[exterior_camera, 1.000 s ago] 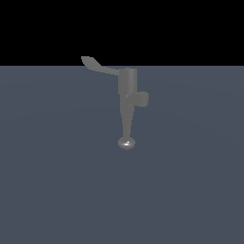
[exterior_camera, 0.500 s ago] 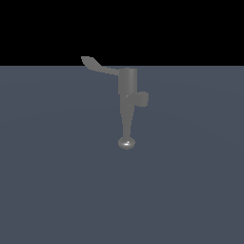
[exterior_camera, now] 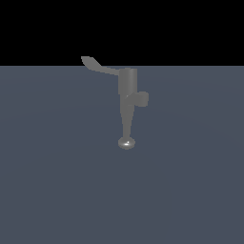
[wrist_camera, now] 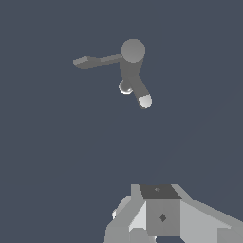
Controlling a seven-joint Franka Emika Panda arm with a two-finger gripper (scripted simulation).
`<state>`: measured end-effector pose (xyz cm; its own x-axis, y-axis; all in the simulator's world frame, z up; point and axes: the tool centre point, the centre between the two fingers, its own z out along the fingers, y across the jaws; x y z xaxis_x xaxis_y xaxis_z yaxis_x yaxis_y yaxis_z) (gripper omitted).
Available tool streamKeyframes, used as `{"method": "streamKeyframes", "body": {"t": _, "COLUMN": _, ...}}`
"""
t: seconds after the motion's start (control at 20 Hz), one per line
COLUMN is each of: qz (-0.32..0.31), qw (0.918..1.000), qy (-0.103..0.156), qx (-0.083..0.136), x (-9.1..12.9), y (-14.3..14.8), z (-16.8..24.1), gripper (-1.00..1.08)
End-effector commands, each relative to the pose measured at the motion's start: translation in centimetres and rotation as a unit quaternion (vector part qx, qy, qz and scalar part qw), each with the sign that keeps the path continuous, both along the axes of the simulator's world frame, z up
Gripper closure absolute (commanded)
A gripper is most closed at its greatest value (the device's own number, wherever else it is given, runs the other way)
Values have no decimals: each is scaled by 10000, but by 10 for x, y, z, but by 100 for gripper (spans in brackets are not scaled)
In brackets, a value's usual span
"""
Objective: Turn on the faucet by rotating a designated handle.
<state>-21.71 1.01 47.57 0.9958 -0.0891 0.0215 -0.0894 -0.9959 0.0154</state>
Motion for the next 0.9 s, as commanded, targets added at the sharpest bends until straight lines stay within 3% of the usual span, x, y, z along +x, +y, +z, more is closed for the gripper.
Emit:
{"method": "streamKeyframes", "body": {"t": 0.0, "qz": -192, "qw": 9998, "qy": 5, "qx": 49, "x": 9, "y": 2, "z": -3, "gripper": 108}}
{"method": "streamKeyframes", "body": {"t": 0.45, "qz": -1154, "qw": 9930, "qy": 55, "qx": 238, "x": 50, "y": 14, "z": -22, "gripper": 108}}
{"method": "streamKeyframes", "body": {"t": 0.85, "qz": -2081, "qw": 9774, "qy": 122, "qx": 343, "x": 88, "y": 26, "z": -44, "gripper": 108}}
